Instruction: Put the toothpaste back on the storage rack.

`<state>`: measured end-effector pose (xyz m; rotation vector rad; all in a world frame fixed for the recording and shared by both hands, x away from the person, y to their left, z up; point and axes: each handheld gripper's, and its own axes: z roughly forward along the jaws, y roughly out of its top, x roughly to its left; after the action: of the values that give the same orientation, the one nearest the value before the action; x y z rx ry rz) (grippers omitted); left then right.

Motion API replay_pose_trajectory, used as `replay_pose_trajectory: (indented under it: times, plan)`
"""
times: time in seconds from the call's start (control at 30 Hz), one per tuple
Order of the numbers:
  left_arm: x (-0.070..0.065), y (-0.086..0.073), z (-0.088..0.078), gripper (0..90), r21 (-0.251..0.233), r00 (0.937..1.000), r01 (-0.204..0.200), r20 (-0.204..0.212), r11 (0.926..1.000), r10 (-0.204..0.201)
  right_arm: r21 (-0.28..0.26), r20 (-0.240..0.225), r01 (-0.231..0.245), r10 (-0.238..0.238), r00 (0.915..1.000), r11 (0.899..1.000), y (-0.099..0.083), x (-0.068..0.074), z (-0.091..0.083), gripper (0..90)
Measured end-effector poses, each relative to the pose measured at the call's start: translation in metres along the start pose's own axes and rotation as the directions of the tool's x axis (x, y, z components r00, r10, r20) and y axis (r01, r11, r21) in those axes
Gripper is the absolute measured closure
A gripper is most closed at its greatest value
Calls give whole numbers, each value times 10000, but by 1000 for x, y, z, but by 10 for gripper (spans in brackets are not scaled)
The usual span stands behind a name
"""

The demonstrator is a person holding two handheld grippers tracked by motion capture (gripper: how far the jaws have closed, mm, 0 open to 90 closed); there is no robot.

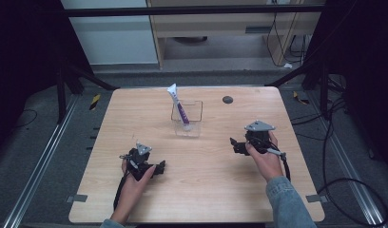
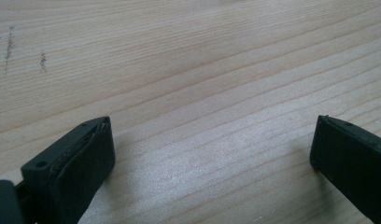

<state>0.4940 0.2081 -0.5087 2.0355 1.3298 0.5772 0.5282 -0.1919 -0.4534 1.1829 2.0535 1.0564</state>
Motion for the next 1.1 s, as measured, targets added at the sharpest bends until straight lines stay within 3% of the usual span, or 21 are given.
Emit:
replay_pose_trajectory:
  times: [0.63, 0.87, 1.1]
  plan:
    - [0, 0, 0, 0, -2, 10000, -1, -1, 10000, 1, 373, 95, -307, 303, 9995, 9988, -29, -14, -2, 102]
    - [0, 0, 0, 0, -3, 10000, 2, -4, 10000, -2, 538, 528, -794, 766, 9957, 9954, -41, -33, -4, 102]
    - [0, 0, 0, 0, 0, 10000, -3, -2, 10000, 3, 809, 906, -1514, 1440, 9854, 9852, -51, -51, 3, 100]
